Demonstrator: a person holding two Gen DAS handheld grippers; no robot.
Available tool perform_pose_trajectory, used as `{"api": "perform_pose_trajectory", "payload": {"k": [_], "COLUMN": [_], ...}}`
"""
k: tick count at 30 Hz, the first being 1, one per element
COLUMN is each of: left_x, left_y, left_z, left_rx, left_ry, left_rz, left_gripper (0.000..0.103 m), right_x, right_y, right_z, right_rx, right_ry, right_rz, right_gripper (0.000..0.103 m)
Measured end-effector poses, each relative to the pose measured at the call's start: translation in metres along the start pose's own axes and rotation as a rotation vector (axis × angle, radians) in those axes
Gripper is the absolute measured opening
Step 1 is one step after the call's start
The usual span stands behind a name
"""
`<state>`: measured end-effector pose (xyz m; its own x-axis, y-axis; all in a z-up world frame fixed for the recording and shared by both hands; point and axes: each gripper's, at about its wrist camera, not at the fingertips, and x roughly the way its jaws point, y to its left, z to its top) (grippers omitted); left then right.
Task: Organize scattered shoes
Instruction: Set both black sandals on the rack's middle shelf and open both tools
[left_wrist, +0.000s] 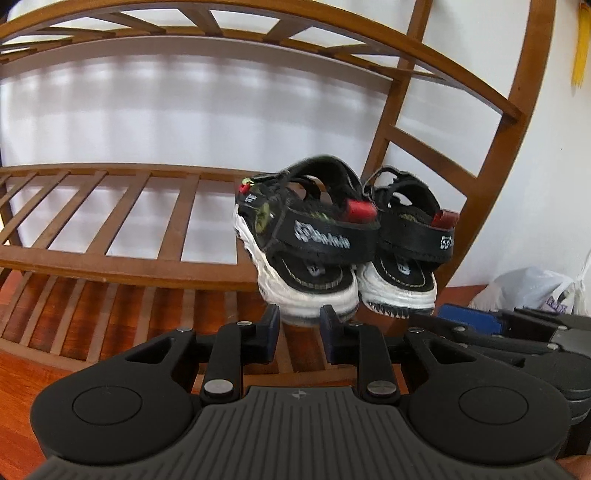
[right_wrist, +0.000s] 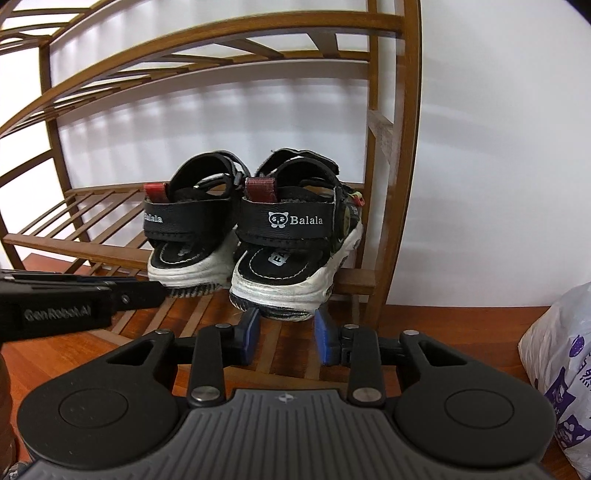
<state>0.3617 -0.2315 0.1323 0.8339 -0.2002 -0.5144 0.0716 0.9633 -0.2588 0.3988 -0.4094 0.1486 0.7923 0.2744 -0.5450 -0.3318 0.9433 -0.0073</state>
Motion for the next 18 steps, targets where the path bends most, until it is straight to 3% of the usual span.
{"api": "perform_pose_trajectory", "payload": {"k": [18], "left_x": [0.039], "left_y": [0.001], "left_z": [0.022], "left_rx": [0.023], "left_ry": [-0.006], "left_rz": [0.021], "left_gripper": [0.029], "right_x": [0.039], "right_y": [-0.003], "right_z": [0.020], "right_rx": [-0.001], "right_ry": [0.004], "right_rz": [-0.025], "right_gripper": [0.036]}}
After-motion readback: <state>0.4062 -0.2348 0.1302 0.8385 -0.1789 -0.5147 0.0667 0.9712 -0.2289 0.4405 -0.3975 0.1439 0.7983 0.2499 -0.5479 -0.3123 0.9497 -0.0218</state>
